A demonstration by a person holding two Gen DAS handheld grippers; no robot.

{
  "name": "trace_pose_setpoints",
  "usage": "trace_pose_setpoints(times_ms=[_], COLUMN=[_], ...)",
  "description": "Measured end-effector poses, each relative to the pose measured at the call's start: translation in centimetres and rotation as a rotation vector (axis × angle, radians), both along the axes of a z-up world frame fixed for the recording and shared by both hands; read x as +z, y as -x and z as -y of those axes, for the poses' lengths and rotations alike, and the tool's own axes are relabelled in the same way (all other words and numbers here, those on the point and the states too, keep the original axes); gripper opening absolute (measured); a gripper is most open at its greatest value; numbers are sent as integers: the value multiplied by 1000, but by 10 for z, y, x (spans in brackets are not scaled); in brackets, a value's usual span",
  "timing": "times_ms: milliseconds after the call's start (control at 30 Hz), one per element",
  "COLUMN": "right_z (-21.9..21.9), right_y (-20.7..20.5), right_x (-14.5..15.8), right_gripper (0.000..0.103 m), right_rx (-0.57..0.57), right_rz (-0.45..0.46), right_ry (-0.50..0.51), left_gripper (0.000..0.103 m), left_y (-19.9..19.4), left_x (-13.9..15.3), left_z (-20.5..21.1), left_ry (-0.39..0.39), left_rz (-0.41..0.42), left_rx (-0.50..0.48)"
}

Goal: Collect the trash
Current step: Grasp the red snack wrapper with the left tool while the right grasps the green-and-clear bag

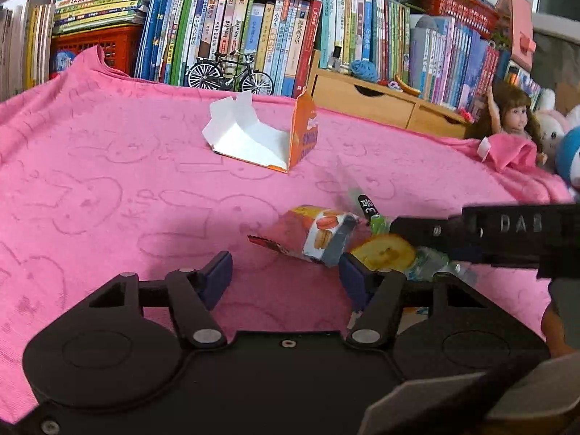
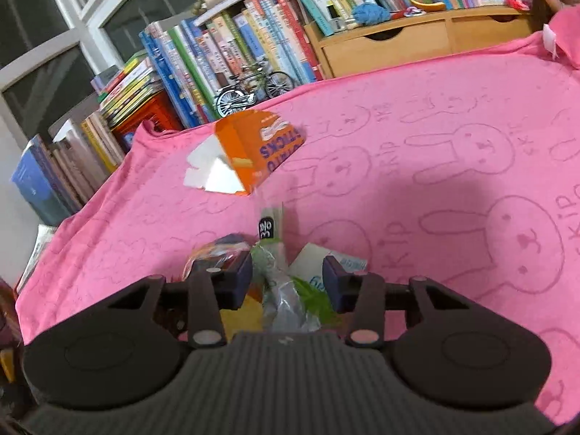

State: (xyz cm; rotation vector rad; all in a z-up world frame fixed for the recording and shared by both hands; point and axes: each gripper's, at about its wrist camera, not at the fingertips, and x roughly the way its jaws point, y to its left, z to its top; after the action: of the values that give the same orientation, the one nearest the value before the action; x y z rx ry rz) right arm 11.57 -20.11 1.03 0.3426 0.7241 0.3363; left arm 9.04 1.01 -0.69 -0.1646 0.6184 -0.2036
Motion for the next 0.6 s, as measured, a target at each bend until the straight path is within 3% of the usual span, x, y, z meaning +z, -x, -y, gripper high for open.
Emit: trace_pose_setpoints(times_ms=[133, 300, 500, 600], right_z=[3, 8, 2, 0], right_y=[6, 13, 26, 29], right_x=[1, -4, -8, -8], right_gripper=[44, 40, 40, 40], right_rx=[13, 38, 56, 55], right_rz=[-4, -17, 26, 44], right_ry=[-13, -31, 25, 41], left_gripper=[62, 74, 80, 82], left_y=[2, 8, -6, -18], left_x=[3, 7, 1, 0], left_z=[-2, -12, -39, -40], left_ry=[69, 173, 402, 399], left_rz=[-15, -29, -92, -94], left_rx=[-20, -22, 95, 152])
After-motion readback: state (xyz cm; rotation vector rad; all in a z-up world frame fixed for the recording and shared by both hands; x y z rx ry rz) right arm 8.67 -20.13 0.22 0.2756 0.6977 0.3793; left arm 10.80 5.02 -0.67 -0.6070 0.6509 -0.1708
